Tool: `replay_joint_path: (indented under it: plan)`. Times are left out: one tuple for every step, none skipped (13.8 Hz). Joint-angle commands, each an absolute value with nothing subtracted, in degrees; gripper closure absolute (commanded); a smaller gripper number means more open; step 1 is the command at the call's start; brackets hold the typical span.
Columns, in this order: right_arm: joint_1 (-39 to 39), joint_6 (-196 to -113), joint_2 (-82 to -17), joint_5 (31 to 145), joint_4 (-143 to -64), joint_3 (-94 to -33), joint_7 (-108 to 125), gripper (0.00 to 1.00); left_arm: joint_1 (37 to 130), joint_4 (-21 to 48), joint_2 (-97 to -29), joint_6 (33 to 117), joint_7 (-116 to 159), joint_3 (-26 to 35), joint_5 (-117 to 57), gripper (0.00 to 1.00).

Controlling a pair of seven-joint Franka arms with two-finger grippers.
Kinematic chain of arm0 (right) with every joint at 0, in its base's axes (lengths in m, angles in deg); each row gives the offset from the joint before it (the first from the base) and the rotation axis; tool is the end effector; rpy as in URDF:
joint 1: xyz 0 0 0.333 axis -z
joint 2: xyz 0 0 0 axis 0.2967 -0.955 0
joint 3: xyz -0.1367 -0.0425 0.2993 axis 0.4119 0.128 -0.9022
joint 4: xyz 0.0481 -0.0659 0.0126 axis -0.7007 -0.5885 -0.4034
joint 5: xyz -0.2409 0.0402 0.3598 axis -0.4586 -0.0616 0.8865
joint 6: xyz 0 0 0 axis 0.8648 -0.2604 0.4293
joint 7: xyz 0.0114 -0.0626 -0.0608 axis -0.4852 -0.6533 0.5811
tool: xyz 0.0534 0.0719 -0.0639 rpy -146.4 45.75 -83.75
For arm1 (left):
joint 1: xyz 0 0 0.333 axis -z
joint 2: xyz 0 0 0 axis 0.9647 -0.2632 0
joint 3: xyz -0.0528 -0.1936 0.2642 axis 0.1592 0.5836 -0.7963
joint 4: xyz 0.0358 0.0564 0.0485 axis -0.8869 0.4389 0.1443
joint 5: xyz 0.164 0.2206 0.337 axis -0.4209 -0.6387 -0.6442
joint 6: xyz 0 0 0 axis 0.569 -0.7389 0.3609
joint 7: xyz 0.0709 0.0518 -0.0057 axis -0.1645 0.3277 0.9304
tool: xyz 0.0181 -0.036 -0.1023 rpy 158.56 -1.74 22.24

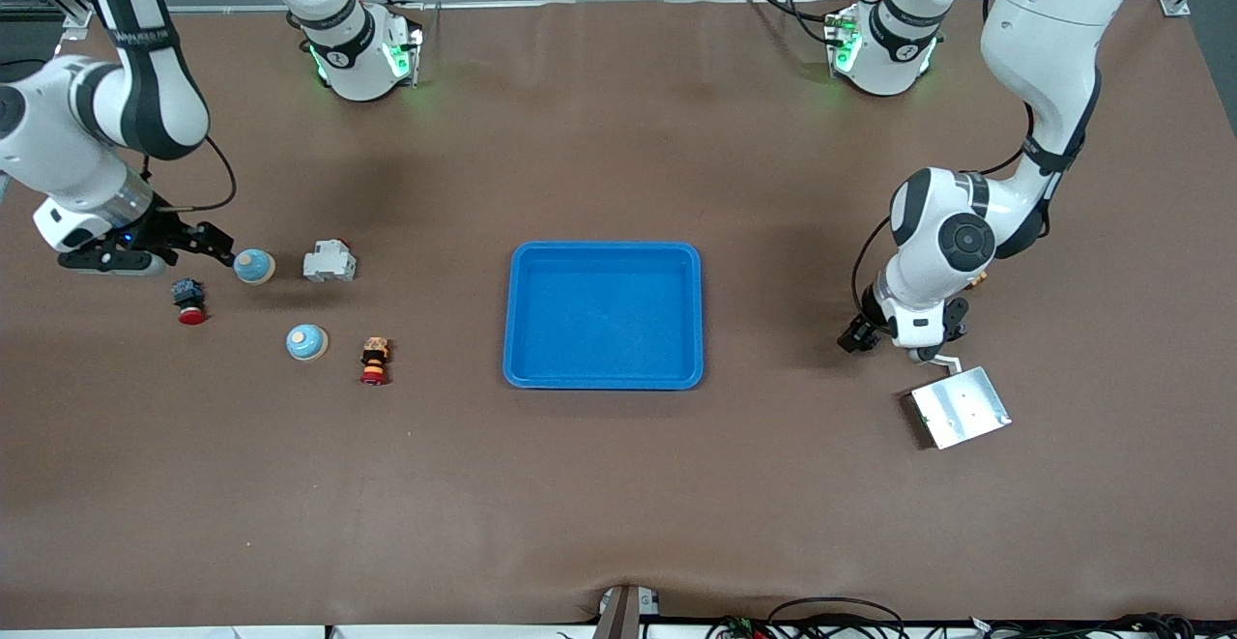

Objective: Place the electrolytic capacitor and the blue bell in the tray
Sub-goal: 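Reach the left gripper to a capacitor while the right gripper reaches a bell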

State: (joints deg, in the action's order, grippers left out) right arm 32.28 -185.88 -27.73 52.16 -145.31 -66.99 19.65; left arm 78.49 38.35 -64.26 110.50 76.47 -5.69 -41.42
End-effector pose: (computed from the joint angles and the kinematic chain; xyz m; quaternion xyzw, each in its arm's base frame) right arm 0.4916 -0.1533 0.2682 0.9992 -0.0165 0.0363 0.0069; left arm 0.5809 -0.1258 0.1520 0.9114 0.4105 0.0005 0.0279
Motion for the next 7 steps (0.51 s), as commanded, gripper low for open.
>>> replay_joint_path:
  plan:
    - [34.04,-194.27,-33.44,51.87,-147.02,-67.68,21.35,0.0,78.52,37.51,-64.56,111.31,78.14,-5.98,-43.24,0.69]
    - [34.05,-197.45,-35.64,51.87,-147.82,-67.68,21.35,0.0,78.61,37.42,-64.47,111.31,78.4,-5.98,-43.24,0.96]
    - [34.05,-199.13,-37.31,51.87,-147.91,-67.68,21.44,0.0,78.69,37.42,-64.12,111.31,78.4,-5.98,-43.33,1.0]
    - [34.13,-200.02,-38.46,51.87,-147.91,-67.68,21.35,0.0,78.96,37.42,-63.68,111.22,78.66,-5.89,-43.33,1.0]
    - [34.22,-200.55,-39.34,51.96,-148.0,-67.77,21.35,0.0,79.22,37.33,-63.33,111.22,79.54,-5.8,-43.33,1.0]
    - [34.22,-200.64,-39.96,51.87,-148.0,-67.68,21.35,0.0,79.48,37.07,-62.89,111.05,81.2,-5.37,-43.33,1.0]
    - [34.66,-200.64,-40.49,51.87,-148.0,-67.77,21.35,0.0,80.53,36.98,-62.54,110.78,82.87,-5.19,-43.33,1.0]
